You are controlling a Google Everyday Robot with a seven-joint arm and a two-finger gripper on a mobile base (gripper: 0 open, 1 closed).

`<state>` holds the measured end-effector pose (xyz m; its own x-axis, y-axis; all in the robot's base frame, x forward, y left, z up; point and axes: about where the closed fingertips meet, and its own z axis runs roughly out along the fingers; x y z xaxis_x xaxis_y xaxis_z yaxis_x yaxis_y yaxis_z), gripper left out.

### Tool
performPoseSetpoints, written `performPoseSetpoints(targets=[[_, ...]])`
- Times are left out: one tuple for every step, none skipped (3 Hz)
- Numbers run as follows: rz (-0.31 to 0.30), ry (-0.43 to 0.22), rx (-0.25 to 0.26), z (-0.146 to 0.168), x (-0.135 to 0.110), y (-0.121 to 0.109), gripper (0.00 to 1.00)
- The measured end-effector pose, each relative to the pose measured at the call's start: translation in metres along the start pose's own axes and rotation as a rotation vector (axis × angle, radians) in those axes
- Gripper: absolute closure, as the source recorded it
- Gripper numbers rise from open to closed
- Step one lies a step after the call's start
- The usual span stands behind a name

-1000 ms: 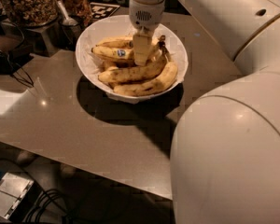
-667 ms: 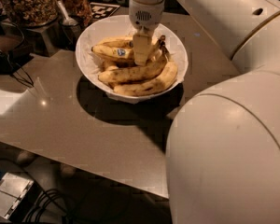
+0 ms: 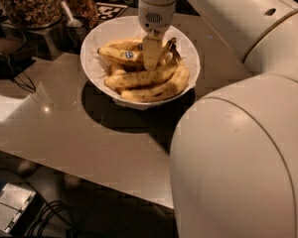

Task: Pick banana from white bowl

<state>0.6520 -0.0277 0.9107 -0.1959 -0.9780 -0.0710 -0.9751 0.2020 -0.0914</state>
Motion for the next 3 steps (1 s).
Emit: performPoseSetpoints(targets=[[-0.001, 0.0, -0.008, 0.003, 0.0001, -0.001, 0.47], [-0.001, 0.0, -0.008, -0.0049, -0.0004, -0.0017, 0.46], [-0.001, 0.0, -0.008, 0.003, 0.0001, -0.001, 0.65]])
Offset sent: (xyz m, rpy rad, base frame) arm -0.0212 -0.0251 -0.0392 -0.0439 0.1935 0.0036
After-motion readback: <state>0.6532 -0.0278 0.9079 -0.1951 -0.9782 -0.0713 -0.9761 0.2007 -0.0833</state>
